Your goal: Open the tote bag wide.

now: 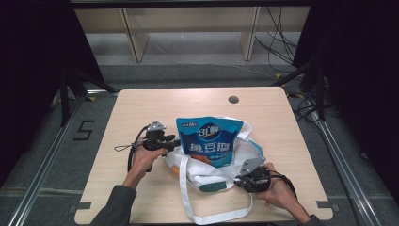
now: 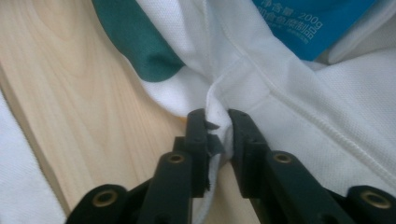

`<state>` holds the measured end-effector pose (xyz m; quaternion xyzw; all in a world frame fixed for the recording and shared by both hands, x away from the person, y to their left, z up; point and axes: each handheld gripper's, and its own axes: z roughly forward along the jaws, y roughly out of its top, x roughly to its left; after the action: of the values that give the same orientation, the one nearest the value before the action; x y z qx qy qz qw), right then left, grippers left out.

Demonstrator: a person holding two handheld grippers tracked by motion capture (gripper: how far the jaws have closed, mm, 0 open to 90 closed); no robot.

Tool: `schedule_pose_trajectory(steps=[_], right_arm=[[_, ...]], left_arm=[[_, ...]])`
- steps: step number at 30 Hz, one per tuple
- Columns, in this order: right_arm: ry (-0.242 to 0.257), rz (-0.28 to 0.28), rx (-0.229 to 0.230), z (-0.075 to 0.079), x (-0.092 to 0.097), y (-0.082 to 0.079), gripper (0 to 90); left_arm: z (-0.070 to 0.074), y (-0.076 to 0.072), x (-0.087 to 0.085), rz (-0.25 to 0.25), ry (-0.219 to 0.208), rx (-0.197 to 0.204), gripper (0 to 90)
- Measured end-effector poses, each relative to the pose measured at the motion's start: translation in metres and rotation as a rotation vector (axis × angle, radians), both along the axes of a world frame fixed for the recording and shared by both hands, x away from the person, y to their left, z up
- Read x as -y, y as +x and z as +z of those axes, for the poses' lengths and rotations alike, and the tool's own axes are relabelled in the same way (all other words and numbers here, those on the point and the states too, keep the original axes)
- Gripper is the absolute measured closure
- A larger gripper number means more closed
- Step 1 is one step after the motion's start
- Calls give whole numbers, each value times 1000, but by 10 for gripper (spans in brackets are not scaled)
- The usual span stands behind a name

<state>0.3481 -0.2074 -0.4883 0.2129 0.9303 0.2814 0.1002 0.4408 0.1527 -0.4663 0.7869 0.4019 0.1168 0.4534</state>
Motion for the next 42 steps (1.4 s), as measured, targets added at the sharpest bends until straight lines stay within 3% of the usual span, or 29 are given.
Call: schedule_pose_trajectory(steps=[1,3,5,6,8,9,10,14,15,16,18,19,20,21,23,24,27,28,31,32,33,35,36,37,39,40,41,42], right_arm=[[14,-9,3,2,1,-1,717],[31,4,-3,5,3,-1,686],[66,-40,-3,13,5,-3,645],[109,-30,21,20,8,-2,602],[125,-34,31,24,10,-3,582],[164,-32,34,31,13,-3,565],[164,-32,34,31,13,-3,565],[192,-70,64,44,21,-2,547],[209,-78,64,46,24,-2,550],[209,-78,64,46,24,-2,550],[221,-76,62,46,24,-1,550],[225,-90,82,46,25,0,549],[225,-90,82,46,25,0,549],[231,-105,95,47,25,2,549],[249,-153,153,52,28,6,550],[270,-188,218,63,31,15,561],[257,-220,246,77,34,25,561],[245,-221,299,83,34,34,561],[250,-246,316,90,31,51,561],[244,-236,272,88,28,64,563],[244,-236,272,88,28,64,563],[245,-237,215,82,25,73,599],[214,-210,198,75,21,78,600],[214,-210,198,75,21,78,600],[202,-206,188,69,21,79,604],[202,-206,188,69,21,79,604],[208,-224,197,71,23,78,608],[208,-224,197,71,23,78,608]], left_arm=[[13,-14,-4,11,-57,10,522],[19,-21,-7,11,-83,18,517],[27,-35,-9,-4,-137,13,507],[31,-42,-8,-9,-142,24,488],[35,-53,-6,-46,-143,49,487],[34,-62,-1,-60,-158,40,476],[34,-62,-1,-60,-158,40,465],[27,-67,11,-94,-137,25,461],[22,-69,15,-115,-108,28,524],[22,-69,15,-115,-108,28,562],[17,-72,18,-148,-61,39,608],[15,-74,19,-146,-39,51,671],[13,-74,20,-159,-11,65,671],[10,-75,20,-163,-12,85,693],[7,-78,20,-150,-7,72,768],[6,-79,20,-159,11,74,813],[2,-86,22,-157,50,91,851],[1,-87,22,-158,54,95,865],[-4,-95,17,-176,74,86,892],[-8,-101,17,-163,32,71,893],[-8,-101,17,-163,32,71,893],[-9,-104,13,-184,38,63,892],[-9,-105,11,-201,16,62,835],[-9,-106,10,-179,-38,38,835],[-5,-107,6,-153,-102,3,702],[-3,-107,5,-157,-130,-2,702],[-1,-107,5,-151,-143,-4,647],[1,-108,6,-145,-147,-14,647]])
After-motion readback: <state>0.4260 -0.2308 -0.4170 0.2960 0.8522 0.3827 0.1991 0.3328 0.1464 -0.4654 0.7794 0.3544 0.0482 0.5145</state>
